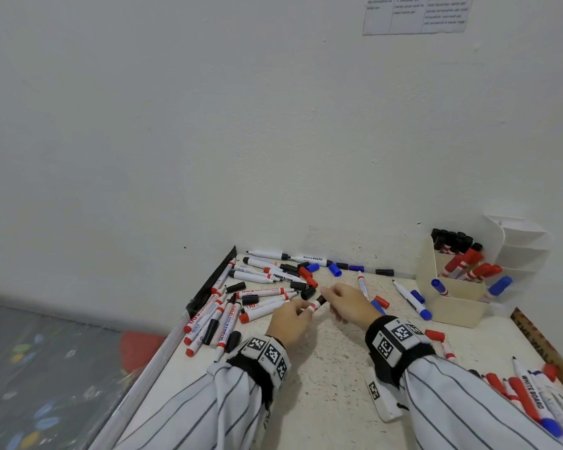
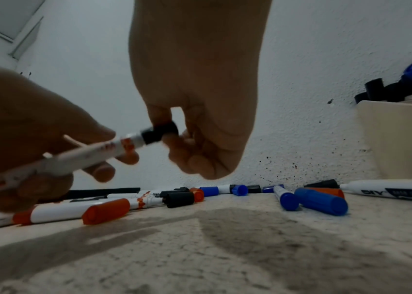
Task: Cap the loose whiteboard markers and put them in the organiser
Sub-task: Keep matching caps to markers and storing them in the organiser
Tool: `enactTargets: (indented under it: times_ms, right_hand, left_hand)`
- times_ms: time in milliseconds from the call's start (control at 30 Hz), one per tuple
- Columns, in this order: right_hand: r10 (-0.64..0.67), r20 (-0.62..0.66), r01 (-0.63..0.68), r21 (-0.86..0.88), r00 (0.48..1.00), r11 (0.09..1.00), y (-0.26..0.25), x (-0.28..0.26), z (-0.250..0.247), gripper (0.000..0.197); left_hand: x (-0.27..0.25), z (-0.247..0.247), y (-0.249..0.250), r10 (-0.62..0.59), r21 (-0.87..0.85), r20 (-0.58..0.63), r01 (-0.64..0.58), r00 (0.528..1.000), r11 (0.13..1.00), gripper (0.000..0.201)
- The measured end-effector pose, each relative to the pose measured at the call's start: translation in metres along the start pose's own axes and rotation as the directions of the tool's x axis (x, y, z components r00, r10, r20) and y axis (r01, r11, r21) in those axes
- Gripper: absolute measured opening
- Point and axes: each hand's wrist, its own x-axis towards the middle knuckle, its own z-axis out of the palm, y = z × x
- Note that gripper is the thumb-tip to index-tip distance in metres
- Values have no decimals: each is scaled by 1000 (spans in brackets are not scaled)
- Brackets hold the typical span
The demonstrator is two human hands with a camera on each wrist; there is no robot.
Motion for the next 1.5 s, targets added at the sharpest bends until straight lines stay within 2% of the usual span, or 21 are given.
enactTargets:
  times_ms: [67,167,267,367,467,533,667,767,833,933,1000,1067,1133,1200,1267,1400,1500]
  right_hand:
    - [11,-23,-12,-39,1000,999,0,1,2,34]
    - [43,-49,-46,-69,998,997,1,4,3,40]
    - [95,-51,-98,-60,994,993,1,4,2,42]
    - [100,-48,-102,-39,994,994,-2,2,0,41]
    - [65,-39,-66,-25,997,997,-4,-1,-2,38]
    - [20,-21,-20,-8,1000,1000,-4,-3,-5,38]
    - [-46,13,45,94,999,995,-1,-6,-9,38]
    - [-94,34,89,129,995,988,2,-8,-12,36]
    - [-148,38,143,112,988,983,2,-9,-17,36]
    - [-240,-12,240,35,971,970,-1,-6,-31,34]
    - [-255,-70,256,-1,964,967,-5,-3,-47,25]
    - [-253,-176,262,33,951,964,-9,-2,-70,17]
    - [-252,-323,285,58,912,957,-11,1,-101,13]
    - [-244,-462,309,69,853,949,-6,4,-135,9]
    - [-212,-576,299,59,789,952,4,5,-165,12]
    - [-177,-725,133,-118,665,984,23,-2,-205,25]
    - [-171,-769,121,-122,616,985,32,-3,-218,23]
  left_hand:
    - [-2,1,0,33,13,-9,-33,999,999,26]
    - [-2,2,-1,61,38,-61,-58,996,998,20]
    - [-2,2,2,93,187,-77,-77,993,979,23]
    - [-2,2,6,131,291,-35,-115,991,950,26]
    - [3,1,11,113,174,59,-122,992,977,23]
    - [4,0,14,76,74,110,-85,991,994,25]
    - [2,-2,18,-89,-189,243,137,966,972,29]
    - [1,-2,20,-118,-287,324,217,939,933,31]
    - [2,-1,20,-91,-307,319,194,943,932,32]
    - [9,4,25,8,-309,241,69,971,949,29]
    - [17,3,29,51,-279,192,5,980,960,26]
    - [28,-1,31,54,-193,178,-19,983,981,28]
    - [43,-8,28,13,78,149,-24,989,997,34]
    - [56,-14,22,-34,332,89,2,995,943,32]
    - [68,-17,12,-99,491,38,68,994,868,31]
    - [85,-21,-10,-180,670,1,133,984,730,25]
    - [91,-21,-21,-196,726,16,124,980,677,26]
